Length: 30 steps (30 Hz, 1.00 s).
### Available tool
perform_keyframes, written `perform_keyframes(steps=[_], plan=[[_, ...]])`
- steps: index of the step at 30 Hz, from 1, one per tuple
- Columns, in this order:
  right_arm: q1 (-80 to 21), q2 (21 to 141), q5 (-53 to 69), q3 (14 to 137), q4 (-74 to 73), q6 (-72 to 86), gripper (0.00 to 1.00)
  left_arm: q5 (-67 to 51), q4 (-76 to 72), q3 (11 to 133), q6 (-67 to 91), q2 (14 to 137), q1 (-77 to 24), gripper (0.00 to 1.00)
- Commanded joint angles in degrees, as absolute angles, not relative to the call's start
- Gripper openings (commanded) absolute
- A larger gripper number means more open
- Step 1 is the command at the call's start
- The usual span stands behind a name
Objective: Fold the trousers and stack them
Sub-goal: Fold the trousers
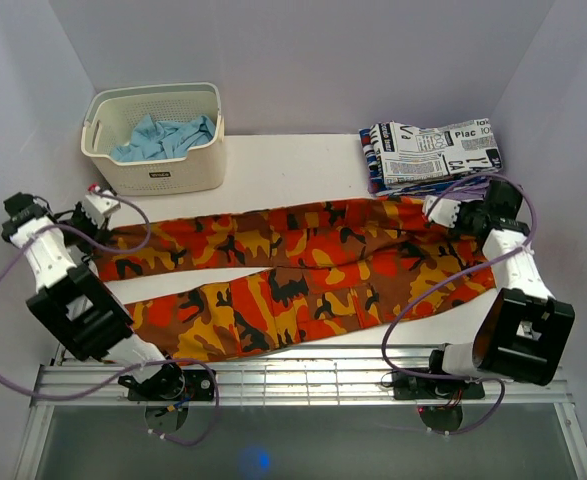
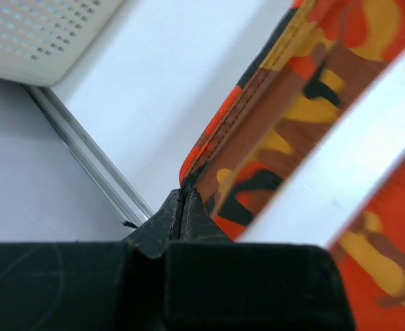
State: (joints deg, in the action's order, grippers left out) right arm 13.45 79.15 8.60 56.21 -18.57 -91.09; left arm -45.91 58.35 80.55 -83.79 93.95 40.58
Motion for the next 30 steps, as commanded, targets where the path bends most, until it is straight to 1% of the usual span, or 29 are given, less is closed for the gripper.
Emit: perform_keyframes(steps=[1,2,3,5,9,13,18,20,21,22,23,25,26,28,30], plan=[[16.78,74.46,10.72,48.72,-17.31,-95.88,0.08,-46.67,59.68,68.41,-91.29,81.5,45.07,0.0],[17.66,73.49,11.42,47.21,-17.4,-96.76,0.08,-46.15,60.63,62.46,-92.8,78.86,46.13,0.0],[19.32,71.82,12.21,45.54,-17.4,-97.99,0.08,-44.84,61.34,59.79,-94.73,74.66,47.19,0.0],[20.91,70.58,12.83,41.41,-17.58,-100.98,0.08,-43.43,62.4,52.87,-97.73,71.56,50.44,0.0],[23.72,70.05,12.04,36.75,-19.68,-104.15,0.08,-38.42,64.51,45.9,-102.03,69.52,54.22,0.0],[26.27,70.31,12.57,34.46,-19.95,-105.12,0.08,-34.81,64.25,44.12,-104.41,72.14,59.92,0.0],[27.33,72.24,12.92,34.8,-19.6,-104.68,0.08,-33.4,60.3,46.14,-102.85,77.42,62.14,0.0],[28.21,72.51,13.53,36.12,-19.6,-104.33,0.08,-34.1,60.12,49.99,-101.52,80.14,62.49,0.0],[28.47,72.6,14.32,38.12,-19.77,-103.54,0.08,-34.71,60.81,51.84,-100.38,81.03,62.58,0.0],[28.65,72.6,14.67,39.36,-19.95,-103.01,0.08,-35.59,61.78,56.21,-99.94,82.08,63.01,0.0],[29.0,72.95,15.03,40.85,-20.65,-102.57,0.08,-37.77,65.35,58.6,-99.84,83.66,63.19,0.0],[29.27,73.04,16.78,46.13,-25.03,-101.26,0.08,-39.89,69.68,64.56,-101.16,84.64,63.8,0.0],[29.7,72.95,17.4,47.71,-26.96,-101.08,0.08,-40.86,72.83,65.73,-101.95,84.81,63.98,0.0],[30.14,72.16,18.37,49.48,-31.98,-102.99,0.08,-40.26,74.26,66.62,-103.96,83.85,64.6,0.0],[31.37,69.53,18.11,47.65,-32.61,-105.8,0.08,-37.03,75.67,65.31,-106.51,82.54,65.91,0.0]])
